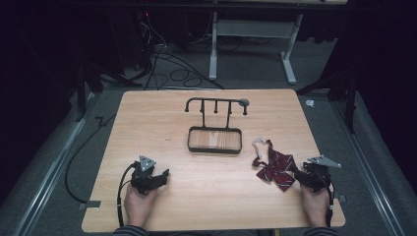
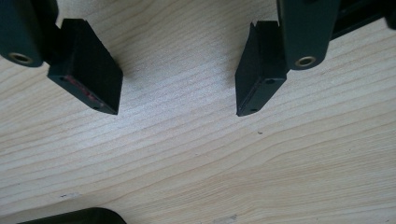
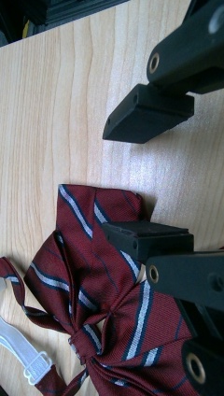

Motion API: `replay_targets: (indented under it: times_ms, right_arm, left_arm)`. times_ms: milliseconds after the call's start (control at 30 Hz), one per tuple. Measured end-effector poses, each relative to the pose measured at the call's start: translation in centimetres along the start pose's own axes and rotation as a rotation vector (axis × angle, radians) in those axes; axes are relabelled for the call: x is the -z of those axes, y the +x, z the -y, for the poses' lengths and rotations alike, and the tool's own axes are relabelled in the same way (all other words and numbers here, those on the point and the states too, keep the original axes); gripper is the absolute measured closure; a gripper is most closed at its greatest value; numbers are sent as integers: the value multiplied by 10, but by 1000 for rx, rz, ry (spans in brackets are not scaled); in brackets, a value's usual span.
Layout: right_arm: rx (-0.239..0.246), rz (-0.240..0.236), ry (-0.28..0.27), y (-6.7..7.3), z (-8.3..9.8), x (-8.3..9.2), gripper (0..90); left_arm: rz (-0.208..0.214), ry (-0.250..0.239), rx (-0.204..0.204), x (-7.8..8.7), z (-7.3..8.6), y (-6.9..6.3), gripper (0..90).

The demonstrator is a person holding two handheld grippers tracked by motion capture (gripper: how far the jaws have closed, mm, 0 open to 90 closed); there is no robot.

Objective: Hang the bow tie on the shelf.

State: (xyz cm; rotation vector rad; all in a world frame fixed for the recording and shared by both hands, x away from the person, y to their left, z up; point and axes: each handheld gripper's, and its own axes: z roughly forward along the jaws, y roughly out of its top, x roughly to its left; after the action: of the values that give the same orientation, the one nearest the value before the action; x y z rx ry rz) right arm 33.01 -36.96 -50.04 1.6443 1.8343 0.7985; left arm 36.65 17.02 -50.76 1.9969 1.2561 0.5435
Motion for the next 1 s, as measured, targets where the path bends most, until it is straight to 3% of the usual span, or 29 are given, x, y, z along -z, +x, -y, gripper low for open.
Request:
replay_targets:
  times_ms: [1000]
  right_arm:
    - [-6, -10, 2, -1, -1, -1, 494]
  left_arm:
    - [7, 2, 5, 0, 0, 1, 324]
